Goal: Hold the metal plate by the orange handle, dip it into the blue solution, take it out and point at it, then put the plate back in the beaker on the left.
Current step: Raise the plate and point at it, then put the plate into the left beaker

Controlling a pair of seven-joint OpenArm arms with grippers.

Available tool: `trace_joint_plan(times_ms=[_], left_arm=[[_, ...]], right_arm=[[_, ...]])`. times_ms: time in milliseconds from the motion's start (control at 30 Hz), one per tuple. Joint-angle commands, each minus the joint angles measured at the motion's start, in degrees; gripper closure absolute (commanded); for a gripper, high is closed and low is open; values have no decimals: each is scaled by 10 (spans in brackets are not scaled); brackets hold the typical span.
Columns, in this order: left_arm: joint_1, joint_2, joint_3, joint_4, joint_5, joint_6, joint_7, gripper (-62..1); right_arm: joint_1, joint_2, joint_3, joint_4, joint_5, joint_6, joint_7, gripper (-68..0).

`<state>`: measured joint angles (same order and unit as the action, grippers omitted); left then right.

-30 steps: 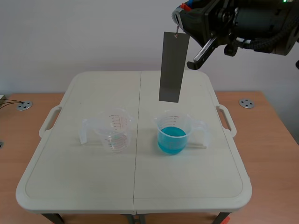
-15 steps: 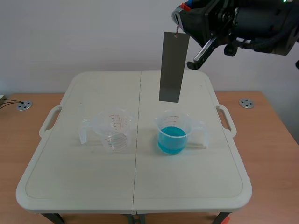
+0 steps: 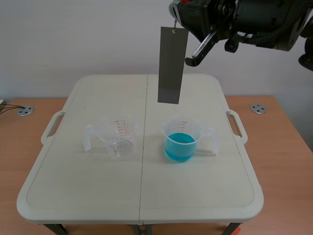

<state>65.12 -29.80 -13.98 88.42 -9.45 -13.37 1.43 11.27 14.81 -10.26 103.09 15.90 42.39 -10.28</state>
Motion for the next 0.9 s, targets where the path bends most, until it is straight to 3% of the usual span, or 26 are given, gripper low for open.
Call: trace_joint_plan(times_ms=[0,333,867], left_arm=[[6,4,12,-2,-2,0,-5,-16],[5,4,74,-19,13,-1,0,-16],[-10,4,81,-22,14,0,28,-17]], right_arm=[[19,-5,-5,13,8,3,4,-13],[48,-44,-50,12,8,3,-38,-13],[80,-116,-104,-40,7,3,-75,-13]])
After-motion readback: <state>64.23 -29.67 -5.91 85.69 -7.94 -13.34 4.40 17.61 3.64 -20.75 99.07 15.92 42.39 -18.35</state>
